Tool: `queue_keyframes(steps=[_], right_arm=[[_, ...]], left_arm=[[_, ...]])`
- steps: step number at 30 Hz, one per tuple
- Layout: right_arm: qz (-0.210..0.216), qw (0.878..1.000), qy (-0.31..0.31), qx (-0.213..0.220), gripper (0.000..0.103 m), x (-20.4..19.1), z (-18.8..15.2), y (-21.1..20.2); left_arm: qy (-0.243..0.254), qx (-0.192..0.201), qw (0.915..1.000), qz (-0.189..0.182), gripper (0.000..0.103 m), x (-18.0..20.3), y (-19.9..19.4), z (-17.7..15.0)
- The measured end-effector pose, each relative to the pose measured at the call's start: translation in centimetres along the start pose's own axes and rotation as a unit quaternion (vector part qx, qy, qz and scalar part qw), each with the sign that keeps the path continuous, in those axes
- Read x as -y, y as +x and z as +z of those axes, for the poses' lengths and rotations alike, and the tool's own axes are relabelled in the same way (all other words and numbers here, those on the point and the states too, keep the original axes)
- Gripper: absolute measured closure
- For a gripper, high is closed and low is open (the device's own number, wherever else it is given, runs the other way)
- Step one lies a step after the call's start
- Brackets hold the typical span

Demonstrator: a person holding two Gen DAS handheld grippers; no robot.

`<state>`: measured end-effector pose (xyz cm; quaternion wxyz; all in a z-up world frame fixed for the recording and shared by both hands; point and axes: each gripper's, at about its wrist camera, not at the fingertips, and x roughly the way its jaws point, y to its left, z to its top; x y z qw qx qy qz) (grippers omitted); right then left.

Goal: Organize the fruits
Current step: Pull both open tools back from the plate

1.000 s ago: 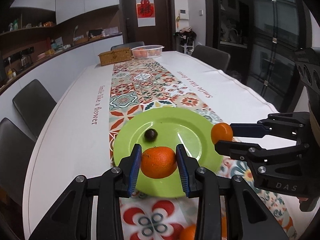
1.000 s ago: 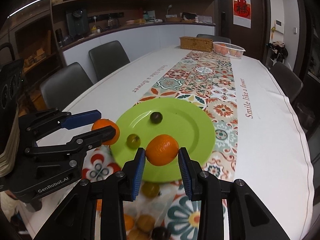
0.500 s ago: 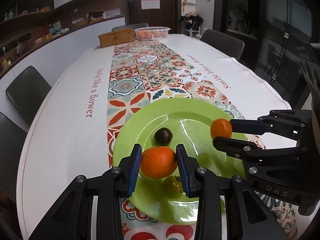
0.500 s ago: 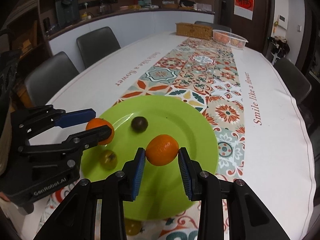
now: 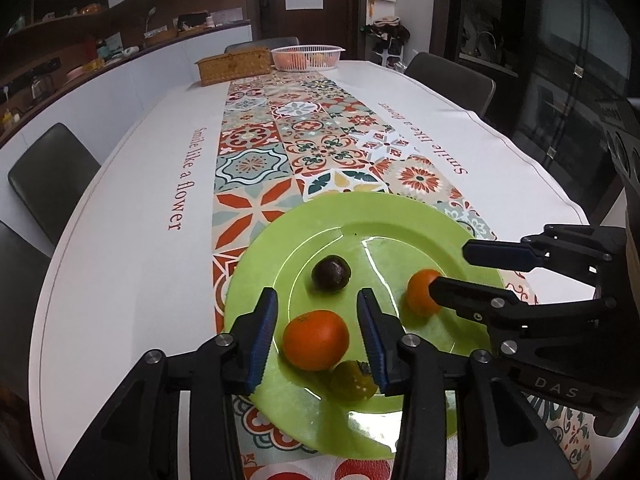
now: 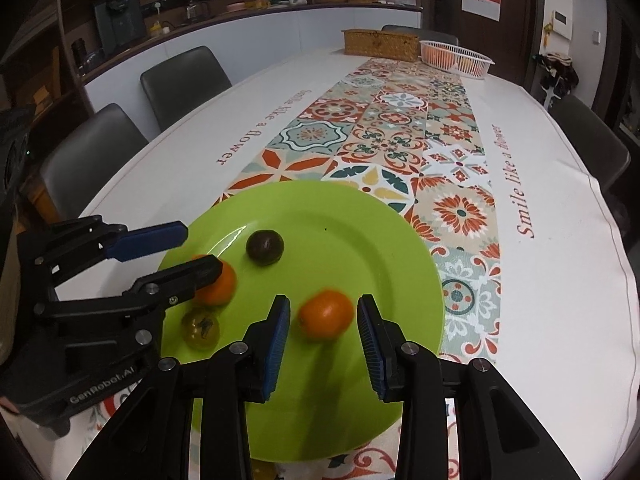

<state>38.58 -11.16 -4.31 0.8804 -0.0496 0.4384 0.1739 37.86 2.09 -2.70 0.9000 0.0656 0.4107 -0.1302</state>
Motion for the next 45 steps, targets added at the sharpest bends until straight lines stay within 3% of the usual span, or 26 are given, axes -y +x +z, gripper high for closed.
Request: queue_keyframes(steps=[5, 7, 12, 17, 22, 28, 34, 45], right_arm=[[-0.004, 1.000, 0.000, 0.011, 0.062, 0.1, -0.5, -1.3], [-0.008, 1.000, -0.005, 0.018, 0.062, -0.1, -0.8, -2.2], [-0.013, 0.999, -0.016, 0.039, 0.061, -0.5, -1.8, -5.0], [-0.023, 0.997, -0.013, 0.071, 0.046, -1.0, -3.3, -8.4], [-0.037, 0.994, 0.000, 0.103, 0.037, -1.3, -5.4, -11.8], [-0.045, 0.991, -0.001, 0.122, 0.036, -2.0, -7.8, -14.8], [-0.038, 0.991, 0.008, 0.128, 0.036, -2.4, -10.0, -16.7], [-0.039, 0.995, 0.017, 0.095, 0.036, -2.9, -14.2, -16.5]], left_arm=[[-0.004, 0.006, 0.9999, 0.011, 0.061, 0.3, -1.4, -0.6], [-0.005, 0.011, 0.9998, 0.015, 0.056, 0.6, -2.5, -0.9], [-0.014, 0.040, 0.9988, 0.024, 0.033, 1.3, -5.9, -1.7], [-0.039, 0.063, 0.9966, 0.036, 0.018, 1.8, -9.5, -2.8], [-0.031, 0.086, 0.9936, 0.066, 0.015, 2.9, -12.5, -4.8], [-0.033, 0.116, 0.9897, 0.077, 0.007, 4.3, -15.7, -7.2], [-0.030, 0.116, 0.9890, 0.087, 0.006, 5.4, -17.1, -9.4], [0.003, 0.107, 0.9903, 0.089, 0.006, 7.1, -17.3, -13.6]])
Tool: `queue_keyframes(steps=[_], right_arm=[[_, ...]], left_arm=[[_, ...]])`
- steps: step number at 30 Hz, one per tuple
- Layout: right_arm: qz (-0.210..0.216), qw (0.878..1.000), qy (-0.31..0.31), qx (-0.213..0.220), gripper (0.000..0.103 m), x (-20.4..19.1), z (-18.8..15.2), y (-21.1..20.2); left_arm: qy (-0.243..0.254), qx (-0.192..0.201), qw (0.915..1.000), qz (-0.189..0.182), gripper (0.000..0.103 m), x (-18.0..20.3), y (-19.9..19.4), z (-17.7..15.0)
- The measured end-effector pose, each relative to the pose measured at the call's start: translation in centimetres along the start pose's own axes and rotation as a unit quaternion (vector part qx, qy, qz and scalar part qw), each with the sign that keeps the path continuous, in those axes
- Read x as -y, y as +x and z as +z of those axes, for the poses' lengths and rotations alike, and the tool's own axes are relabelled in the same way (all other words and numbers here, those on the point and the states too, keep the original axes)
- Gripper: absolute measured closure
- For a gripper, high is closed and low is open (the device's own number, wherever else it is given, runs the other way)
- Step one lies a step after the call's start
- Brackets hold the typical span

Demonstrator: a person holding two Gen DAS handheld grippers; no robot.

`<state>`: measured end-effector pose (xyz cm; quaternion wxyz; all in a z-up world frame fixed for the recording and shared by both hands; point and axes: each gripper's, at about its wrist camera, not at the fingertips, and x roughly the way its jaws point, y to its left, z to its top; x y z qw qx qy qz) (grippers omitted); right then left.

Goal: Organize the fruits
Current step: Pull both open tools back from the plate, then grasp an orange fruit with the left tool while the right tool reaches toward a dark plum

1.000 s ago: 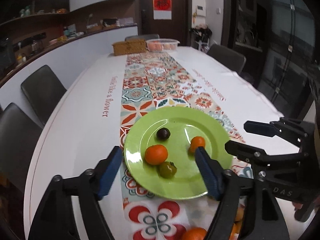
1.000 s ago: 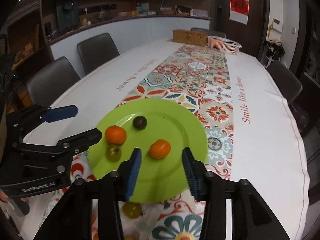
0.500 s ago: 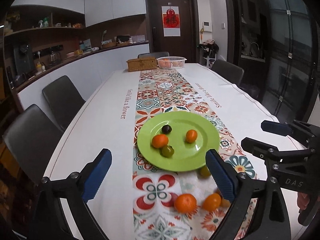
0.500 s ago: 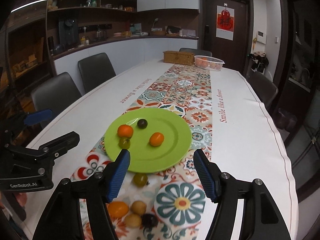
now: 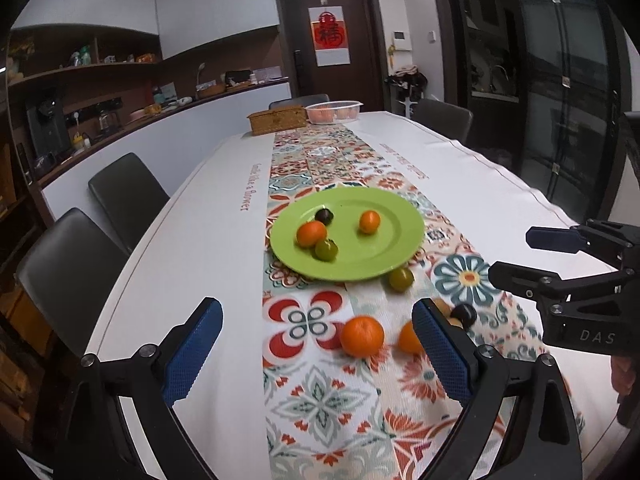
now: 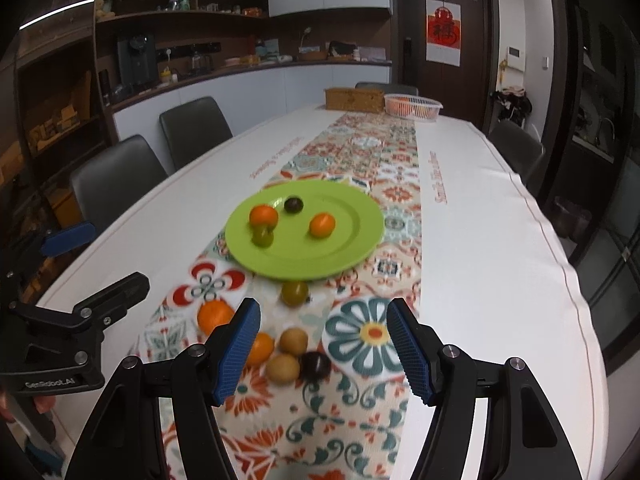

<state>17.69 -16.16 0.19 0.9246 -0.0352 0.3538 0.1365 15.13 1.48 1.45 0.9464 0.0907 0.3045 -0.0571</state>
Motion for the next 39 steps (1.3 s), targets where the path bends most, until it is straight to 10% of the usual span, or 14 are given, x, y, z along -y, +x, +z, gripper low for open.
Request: queue_keyframes(steps=[18, 39], right_arm=[[0.018, 0.994, -0.094, -0.049, 0.037, -0.8, -3.8, 1.2], [0.059, 0.981, -0.154, -0.102, 0.063, -0.3, -4.5, 5.9]], left_arm=[[0.135, 0.046, 0.9874, -0.069, 0.019, 4.7, 0.3, -2.7], [0.200, -0.036, 0.9695, -0.136, 0.056, 6.8, 5.5, -3.3]])
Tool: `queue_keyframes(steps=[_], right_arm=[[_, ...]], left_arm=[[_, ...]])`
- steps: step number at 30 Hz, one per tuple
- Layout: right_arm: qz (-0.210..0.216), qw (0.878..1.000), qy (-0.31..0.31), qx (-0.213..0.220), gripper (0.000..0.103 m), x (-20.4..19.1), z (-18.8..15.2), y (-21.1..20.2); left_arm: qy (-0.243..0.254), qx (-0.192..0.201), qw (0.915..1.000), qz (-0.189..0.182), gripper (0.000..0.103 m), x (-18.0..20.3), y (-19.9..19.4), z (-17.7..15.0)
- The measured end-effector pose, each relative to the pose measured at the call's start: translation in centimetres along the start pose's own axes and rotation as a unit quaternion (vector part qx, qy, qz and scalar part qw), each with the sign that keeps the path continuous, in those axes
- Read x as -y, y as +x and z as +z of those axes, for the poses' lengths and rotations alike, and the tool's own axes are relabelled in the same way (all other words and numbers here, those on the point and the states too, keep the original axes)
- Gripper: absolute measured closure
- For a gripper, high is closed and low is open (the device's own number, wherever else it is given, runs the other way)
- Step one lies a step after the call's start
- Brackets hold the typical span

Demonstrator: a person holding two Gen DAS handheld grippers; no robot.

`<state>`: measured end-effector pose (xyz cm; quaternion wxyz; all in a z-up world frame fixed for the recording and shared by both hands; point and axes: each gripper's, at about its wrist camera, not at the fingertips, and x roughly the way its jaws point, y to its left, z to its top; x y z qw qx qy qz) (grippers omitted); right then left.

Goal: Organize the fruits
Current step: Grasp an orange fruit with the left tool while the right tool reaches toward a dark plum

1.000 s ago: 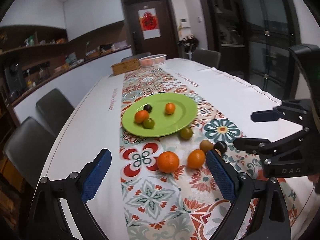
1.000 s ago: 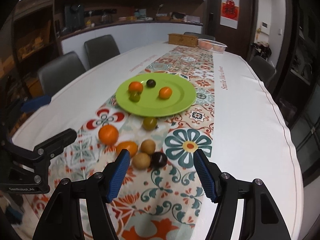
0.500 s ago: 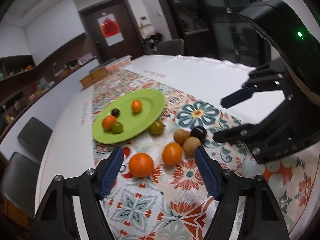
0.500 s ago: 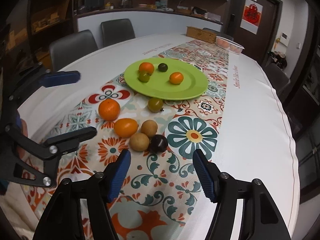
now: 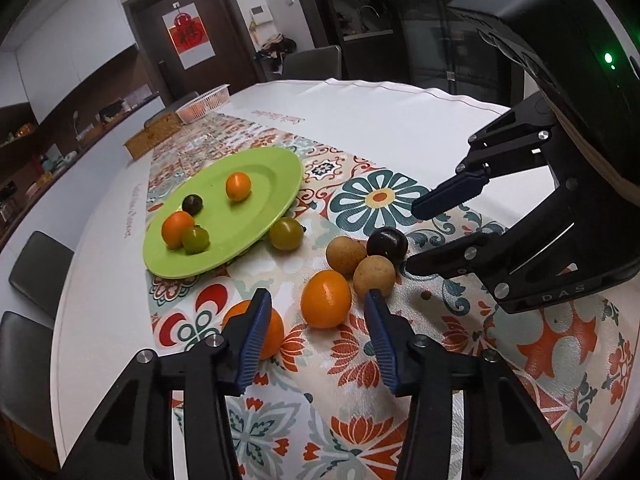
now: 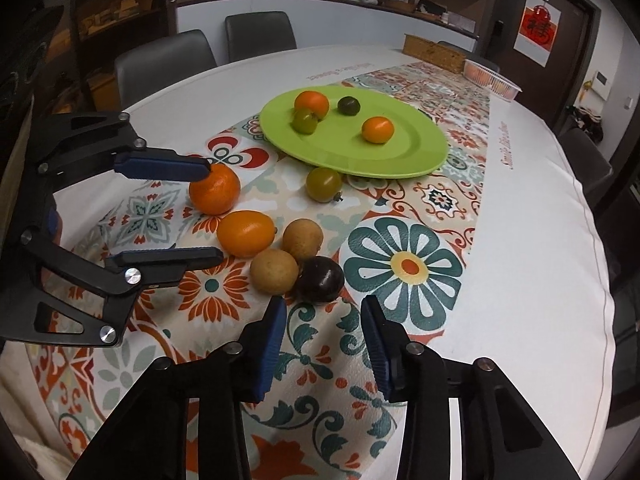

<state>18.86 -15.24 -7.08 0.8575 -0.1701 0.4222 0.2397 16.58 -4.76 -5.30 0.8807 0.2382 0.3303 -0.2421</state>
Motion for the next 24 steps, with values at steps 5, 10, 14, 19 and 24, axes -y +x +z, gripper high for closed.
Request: queue_keyframes(steps=[5, 10, 14, 19, 24], right_arm=[[0.004, 1.000, -0.012, -0.004, 0.064, 0.1, 0.2, 0.5], [0.006, 1.000, -0.019, -0.004, 0.064, 0.2, 0.4, 0.9], [0.014, 1.000, -0.020, -0.006, 0.068, 0.5, 0.5, 1.1], [0.024, 1.000, -0.017, -0.006, 0.068, 0.6, 0.7, 1.5], [0.045, 0.999, 0.007, -0.015, 0.072, 1.2, 0.7, 2.2]], left_arm=[[0.003, -0.004, 1.0000, -0.005, 0.058, 0.1, 0.5, 0.2], [0.003, -0.009, 0.9999, -0.009, 0.063, 0.2, 1.0, 0.4], [0.000, -0.012, 0.9998, -0.013, 0.064, 0.2, 1.5, 0.7], [-0.010, -0.017, 0.9997, -0.011, 0.068, -0.2, 1.9, 0.9], [-0.023, -0.029, 0.9991, -0.019, 0.074, -0.5, 2.3, 1.0]])
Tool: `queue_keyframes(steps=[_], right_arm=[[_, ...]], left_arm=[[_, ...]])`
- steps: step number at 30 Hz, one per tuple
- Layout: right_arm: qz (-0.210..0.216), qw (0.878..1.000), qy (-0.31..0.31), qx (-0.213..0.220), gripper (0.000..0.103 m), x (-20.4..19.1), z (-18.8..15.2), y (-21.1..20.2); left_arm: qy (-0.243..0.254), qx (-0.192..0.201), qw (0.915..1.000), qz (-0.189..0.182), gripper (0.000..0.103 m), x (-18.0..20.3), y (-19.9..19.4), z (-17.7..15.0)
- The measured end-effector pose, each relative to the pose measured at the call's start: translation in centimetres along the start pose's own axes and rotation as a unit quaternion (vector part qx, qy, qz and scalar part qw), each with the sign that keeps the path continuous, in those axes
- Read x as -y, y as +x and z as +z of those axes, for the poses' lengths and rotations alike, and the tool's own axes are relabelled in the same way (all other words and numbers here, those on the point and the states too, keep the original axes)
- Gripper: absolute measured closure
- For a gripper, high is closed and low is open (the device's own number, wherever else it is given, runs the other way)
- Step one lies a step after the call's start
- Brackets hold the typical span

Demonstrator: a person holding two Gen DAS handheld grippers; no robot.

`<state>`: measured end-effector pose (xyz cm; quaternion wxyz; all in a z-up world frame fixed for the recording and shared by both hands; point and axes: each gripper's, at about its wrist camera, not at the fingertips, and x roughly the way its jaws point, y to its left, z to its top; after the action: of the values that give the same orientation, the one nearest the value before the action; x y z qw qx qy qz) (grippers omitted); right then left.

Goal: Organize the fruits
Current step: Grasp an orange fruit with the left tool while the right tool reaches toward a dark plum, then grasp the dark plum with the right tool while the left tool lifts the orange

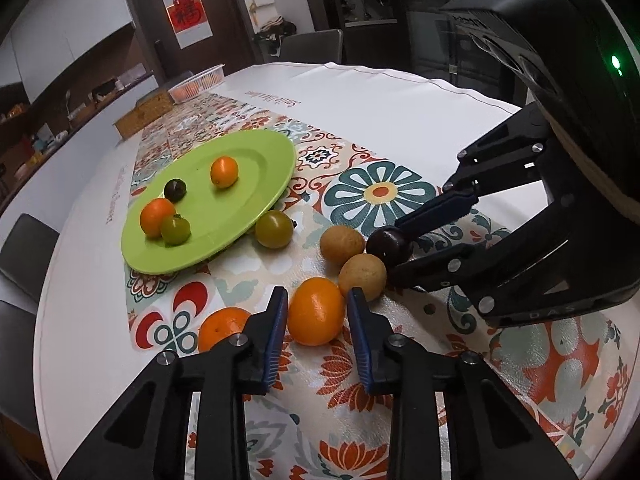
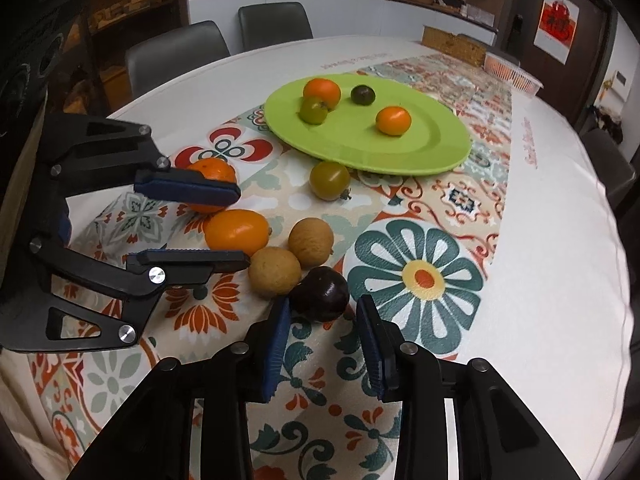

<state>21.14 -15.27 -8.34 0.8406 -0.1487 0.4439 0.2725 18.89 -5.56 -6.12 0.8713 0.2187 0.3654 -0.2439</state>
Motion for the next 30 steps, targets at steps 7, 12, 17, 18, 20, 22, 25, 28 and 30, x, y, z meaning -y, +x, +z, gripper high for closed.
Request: queue_keyframes(steps=[7, 12, 17, 18, 20, 22, 25, 28, 30], right_arm=[[-0.007, 1.000, 0.018, 0.010, 0.074, 0.1, -0.7, -0.6], [-0.011, 0.999, 0.045, 0.022, 0.074, 0.4, -1.2, -1.8], [-0.012, 0.997, 0.058, 0.038, 0.074, 0.1, -1.3, -3.1], [-0.012, 0.997, 0.061, 0.040, 0.074, 0.1, -1.3, -3.3], [-0.013, 0.997, 0.064, 0.044, 0.074, 0.0, -1.3, -3.6], [-0.012, 0.996, 0.069, 0.047, 0.074, -0.1, -1.3, -3.9], [-0.011, 0.996, 0.076, 0.048, 0.074, -0.3, -1.3, -4.0], [-0.011, 0.996, 0.079, 0.048, 0.074, -0.7, -1.5, -4.1], [-0.011, 0.995, 0.085, 0.048, 0.074, -0.8, -1.5, -4.1]], left_arm=[[-0.034, -0.003, 0.9994, -0.003, 0.074, -0.2, -0.3, -0.2], [-0.069, 0.002, 0.9976, -0.008, 0.075, -0.5, -1.1, -0.5], [-0.093, 0.012, 0.9955, -0.011, 0.086, -0.5, -1.9, -0.4], [-0.098, 0.015, 0.9950, -0.011, 0.093, -0.5, -2.1, -0.4], [-0.109, 0.018, 0.9937, -0.015, 0.093, -0.7, -2.4, -0.3], [-0.121, 0.021, 0.9921, -0.022, 0.093, -1.1, -2.6, -0.4], [-0.140, 0.026, 0.9894, -0.029, 0.092, -1.5, -3.0, -0.7], [-0.143, 0.028, 0.9889, -0.029, 0.080, -1.5, -3.4, -1.0], [-0.145, 0.026, 0.9888, -0.028, 0.077, -1.6, -3.4, -1.3]])
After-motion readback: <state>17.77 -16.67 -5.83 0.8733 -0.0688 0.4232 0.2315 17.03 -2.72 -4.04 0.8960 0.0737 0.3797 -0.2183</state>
